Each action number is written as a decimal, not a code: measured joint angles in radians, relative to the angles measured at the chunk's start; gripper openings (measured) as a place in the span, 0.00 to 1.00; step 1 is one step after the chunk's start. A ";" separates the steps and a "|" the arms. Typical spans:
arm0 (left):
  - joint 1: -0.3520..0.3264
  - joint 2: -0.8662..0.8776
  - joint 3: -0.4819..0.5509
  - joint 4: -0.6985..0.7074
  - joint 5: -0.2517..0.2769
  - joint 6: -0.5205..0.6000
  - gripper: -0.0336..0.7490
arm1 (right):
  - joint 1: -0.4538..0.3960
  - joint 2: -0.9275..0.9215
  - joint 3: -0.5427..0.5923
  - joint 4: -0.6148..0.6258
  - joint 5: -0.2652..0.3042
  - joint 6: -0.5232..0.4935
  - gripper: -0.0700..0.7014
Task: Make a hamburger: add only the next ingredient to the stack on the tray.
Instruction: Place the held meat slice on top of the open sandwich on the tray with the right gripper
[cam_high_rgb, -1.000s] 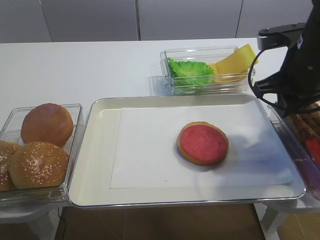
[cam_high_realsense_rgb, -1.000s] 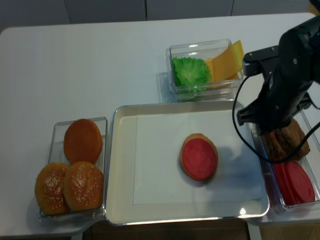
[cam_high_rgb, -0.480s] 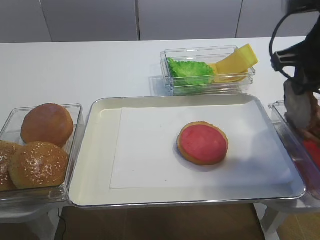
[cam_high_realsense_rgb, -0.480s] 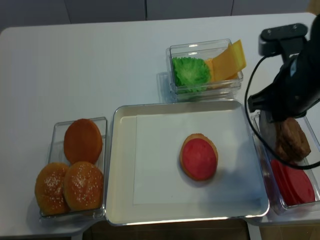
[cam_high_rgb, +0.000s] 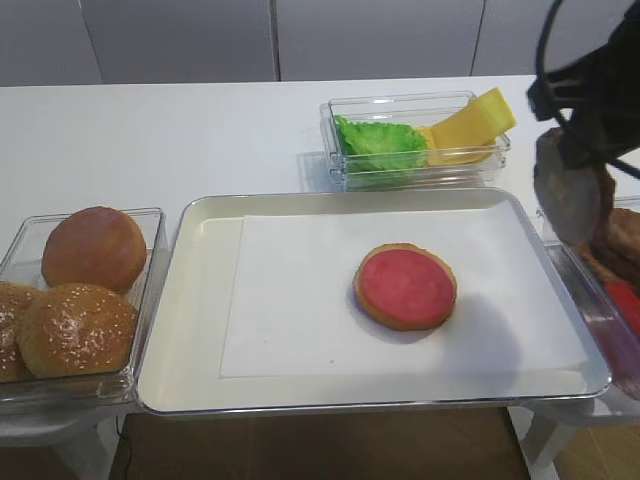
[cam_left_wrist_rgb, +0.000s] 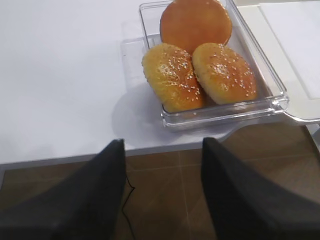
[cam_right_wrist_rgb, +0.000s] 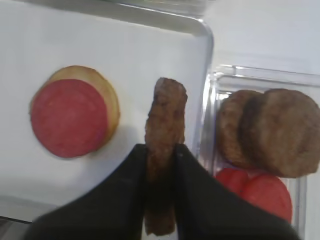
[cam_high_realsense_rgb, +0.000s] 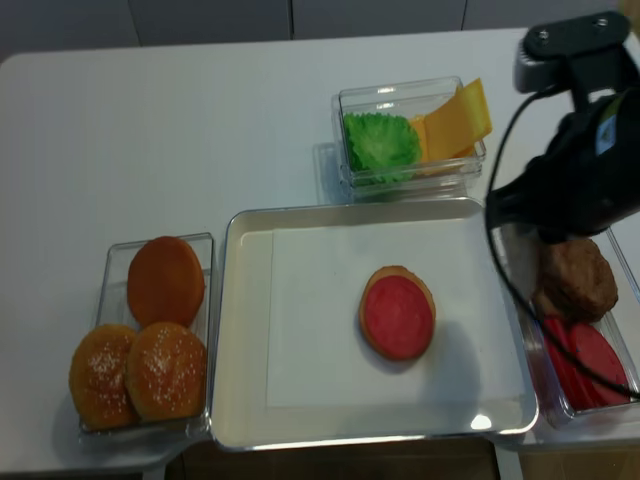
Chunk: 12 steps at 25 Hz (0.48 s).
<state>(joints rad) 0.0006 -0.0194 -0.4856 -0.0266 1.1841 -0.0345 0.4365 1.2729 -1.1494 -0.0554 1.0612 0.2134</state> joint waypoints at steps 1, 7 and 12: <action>0.000 0.000 0.000 0.000 0.000 0.000 0.52 | 0.028 0.002 0.000 -0.012 -0.009 0.024 0.24; 0.000 0.000 0.000 0.000 0.000 0.000 0.52 | 0.165 0.076 0.000 -0.087 -0.060 0.115 0.24; 0.000 0.000 0.000 0.000 0.000 0.000 0.52 | 0.212 0.164 0.000 -0.089 -0.112 0.121 0.24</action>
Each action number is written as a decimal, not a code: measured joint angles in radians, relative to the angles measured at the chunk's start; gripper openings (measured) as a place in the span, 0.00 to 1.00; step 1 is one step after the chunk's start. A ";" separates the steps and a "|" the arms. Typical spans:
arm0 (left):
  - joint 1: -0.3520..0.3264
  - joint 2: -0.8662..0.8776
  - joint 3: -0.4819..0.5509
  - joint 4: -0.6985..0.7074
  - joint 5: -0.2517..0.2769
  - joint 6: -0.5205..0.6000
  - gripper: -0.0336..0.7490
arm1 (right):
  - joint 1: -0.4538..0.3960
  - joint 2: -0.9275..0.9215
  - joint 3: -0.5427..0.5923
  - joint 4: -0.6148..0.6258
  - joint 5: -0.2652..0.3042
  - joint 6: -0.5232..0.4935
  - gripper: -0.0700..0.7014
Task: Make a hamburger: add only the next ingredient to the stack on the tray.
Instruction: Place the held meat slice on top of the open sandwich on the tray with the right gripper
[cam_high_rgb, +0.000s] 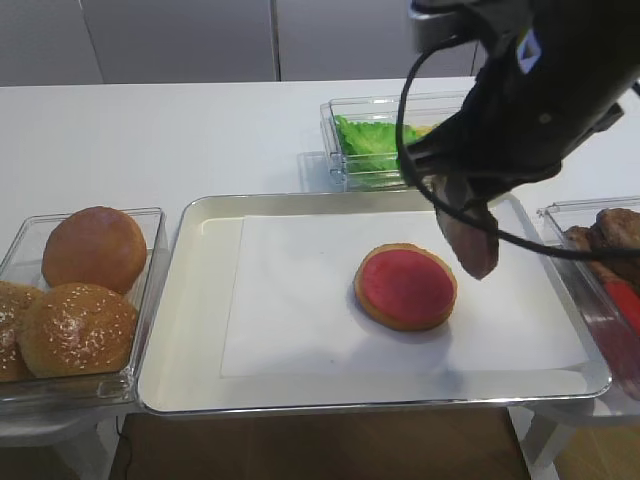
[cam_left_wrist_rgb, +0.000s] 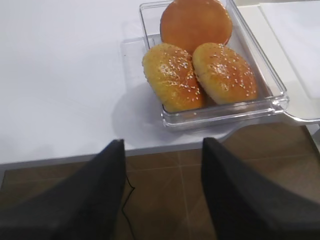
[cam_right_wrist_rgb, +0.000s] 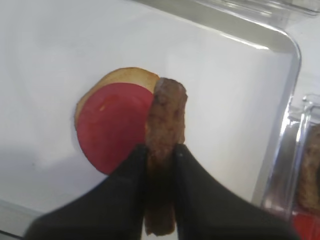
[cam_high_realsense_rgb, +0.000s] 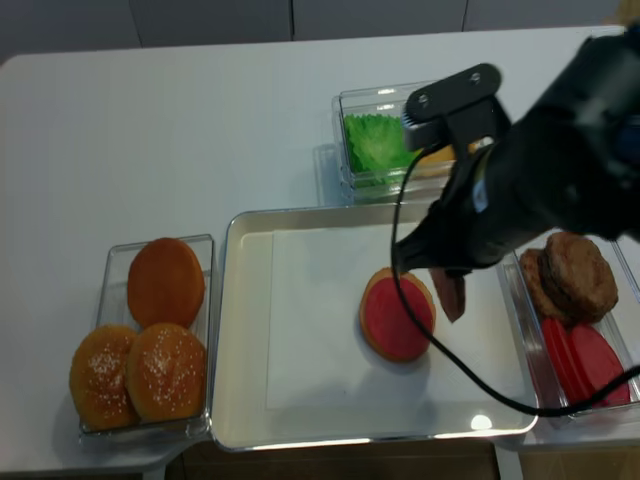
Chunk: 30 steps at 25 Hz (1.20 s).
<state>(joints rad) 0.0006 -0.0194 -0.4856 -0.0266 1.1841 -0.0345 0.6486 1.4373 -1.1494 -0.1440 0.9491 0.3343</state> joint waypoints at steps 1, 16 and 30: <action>0.000 0.000 0.000 0.000 0.000 0.000 0.52 | 0.002 0.016 0.000 0.000 -0.012 0.000 0.24; 0.000 0.000 0.000 0.000 0.000 0.000 0.52 | 0.004 0.097 0.000 -0.008 -0.081 -0.002 0.24; 0.000 0.000 0.000 0.000 0.000 0.000 0.52 | 0.004 0.111 -0.042 -0.023 -0.035 -0.002 0.24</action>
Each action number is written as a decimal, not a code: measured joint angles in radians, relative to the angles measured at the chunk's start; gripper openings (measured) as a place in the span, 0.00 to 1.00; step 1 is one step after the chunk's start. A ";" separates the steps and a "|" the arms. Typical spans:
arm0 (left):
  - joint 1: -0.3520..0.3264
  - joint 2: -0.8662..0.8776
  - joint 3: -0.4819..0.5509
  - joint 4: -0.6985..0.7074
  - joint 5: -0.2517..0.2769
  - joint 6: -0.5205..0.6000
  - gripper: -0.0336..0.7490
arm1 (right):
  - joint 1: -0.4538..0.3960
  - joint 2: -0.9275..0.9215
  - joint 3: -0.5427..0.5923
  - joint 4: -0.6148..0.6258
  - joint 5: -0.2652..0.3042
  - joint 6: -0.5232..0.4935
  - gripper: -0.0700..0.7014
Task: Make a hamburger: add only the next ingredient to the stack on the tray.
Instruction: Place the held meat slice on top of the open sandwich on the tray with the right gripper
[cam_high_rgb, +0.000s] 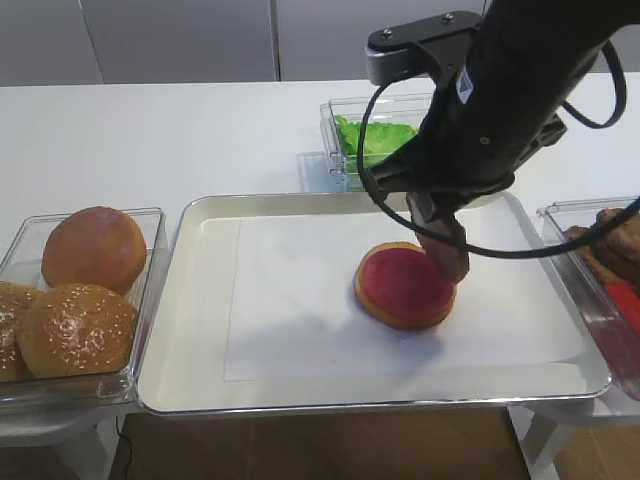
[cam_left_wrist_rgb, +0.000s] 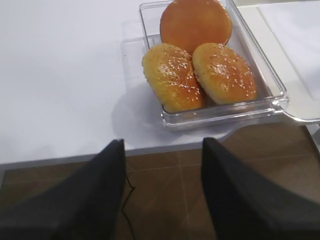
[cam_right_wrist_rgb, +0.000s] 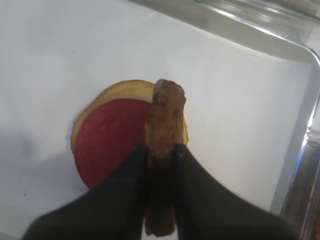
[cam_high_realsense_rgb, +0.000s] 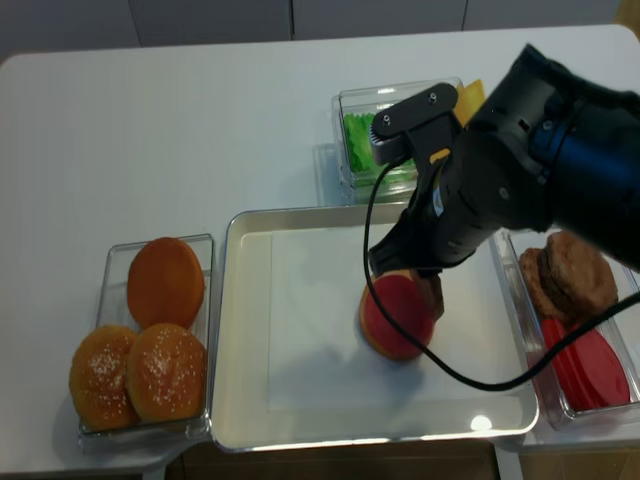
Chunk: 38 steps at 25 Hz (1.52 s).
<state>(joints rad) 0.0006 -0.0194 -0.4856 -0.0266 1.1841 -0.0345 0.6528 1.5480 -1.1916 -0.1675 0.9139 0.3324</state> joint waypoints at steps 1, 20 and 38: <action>0.000 0.000 0.000 0.000 0.000 0.000 0.52 | 0.000 0.002 -0.005 -0.009 0.001 0.000 0.24; 0.000 0.000 0.000 0.000 0.000 0.000 0.52 | 0.000 0.027 -0.013 0.006 0.013 0.003 0.24; 0.000 0.000 0.000 0.000 0.000 0.000 0.52 | 0.000 0.007 -0.013 0.009 0.012 0.003 0.24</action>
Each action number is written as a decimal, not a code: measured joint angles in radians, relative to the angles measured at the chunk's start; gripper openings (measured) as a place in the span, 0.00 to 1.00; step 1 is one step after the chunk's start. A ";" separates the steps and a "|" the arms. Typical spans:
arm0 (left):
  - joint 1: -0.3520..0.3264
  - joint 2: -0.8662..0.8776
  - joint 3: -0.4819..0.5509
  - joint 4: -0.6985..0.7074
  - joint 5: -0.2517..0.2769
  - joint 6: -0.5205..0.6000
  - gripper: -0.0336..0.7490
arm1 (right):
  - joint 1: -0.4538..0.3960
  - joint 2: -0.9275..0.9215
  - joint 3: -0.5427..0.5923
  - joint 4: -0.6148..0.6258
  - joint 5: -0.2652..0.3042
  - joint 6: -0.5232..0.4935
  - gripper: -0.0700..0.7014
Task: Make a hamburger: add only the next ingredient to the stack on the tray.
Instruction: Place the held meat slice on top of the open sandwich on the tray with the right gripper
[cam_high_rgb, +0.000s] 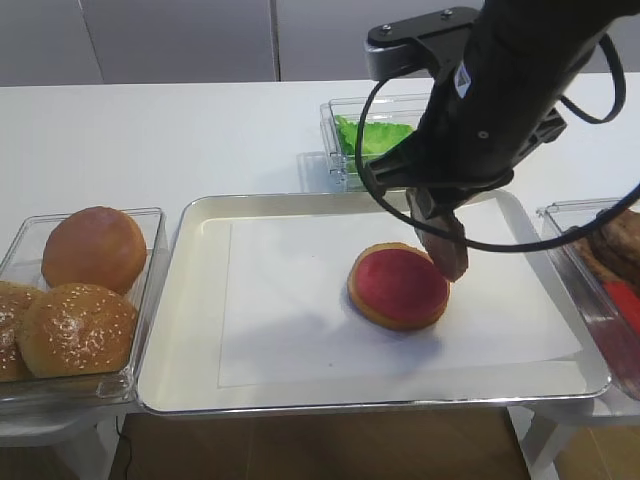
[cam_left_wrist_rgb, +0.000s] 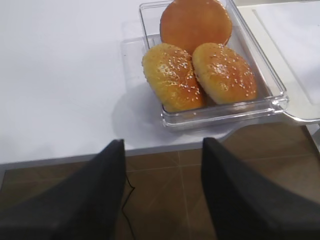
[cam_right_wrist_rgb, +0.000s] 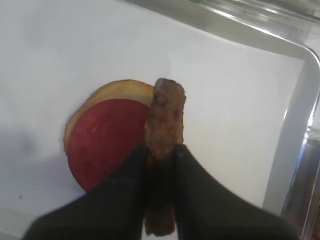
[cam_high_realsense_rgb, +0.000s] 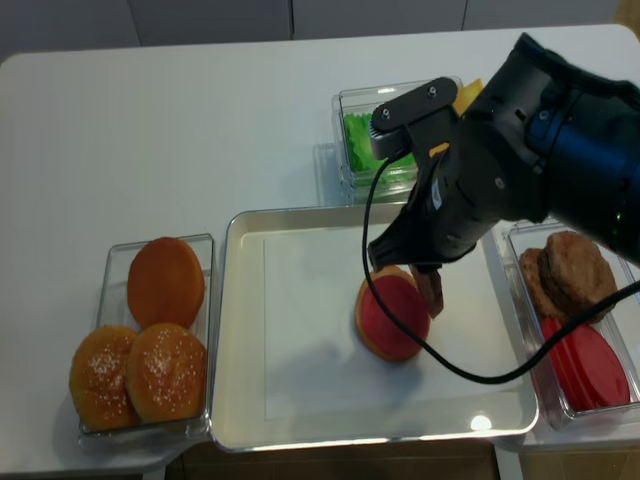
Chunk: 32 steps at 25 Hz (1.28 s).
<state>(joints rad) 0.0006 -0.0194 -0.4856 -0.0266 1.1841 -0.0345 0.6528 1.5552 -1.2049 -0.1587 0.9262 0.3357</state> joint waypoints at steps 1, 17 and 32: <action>0.000 0.000 0.000 0.000 0.000 0.000 0.52 | 0.000 -0.002 0.000 0.000 0.000 0.000 0.24; 0.000 0.000 0.000 0.000 0.000 0.000 0.52 | 0.000 -0.002 0.000 0.025 0.002 0.000 0.24; 0.000 0.000 0.000 0.000 0.000 0.000 0.52 | 0.000 -0.002 0.000 0.025 0.000 -0.003 0.24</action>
<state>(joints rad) 0.0006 -0.0194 -0.4856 -0.0266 1.1841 -0.0345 0.6528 1.5532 -1.2049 -0.1342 0.9263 0.3323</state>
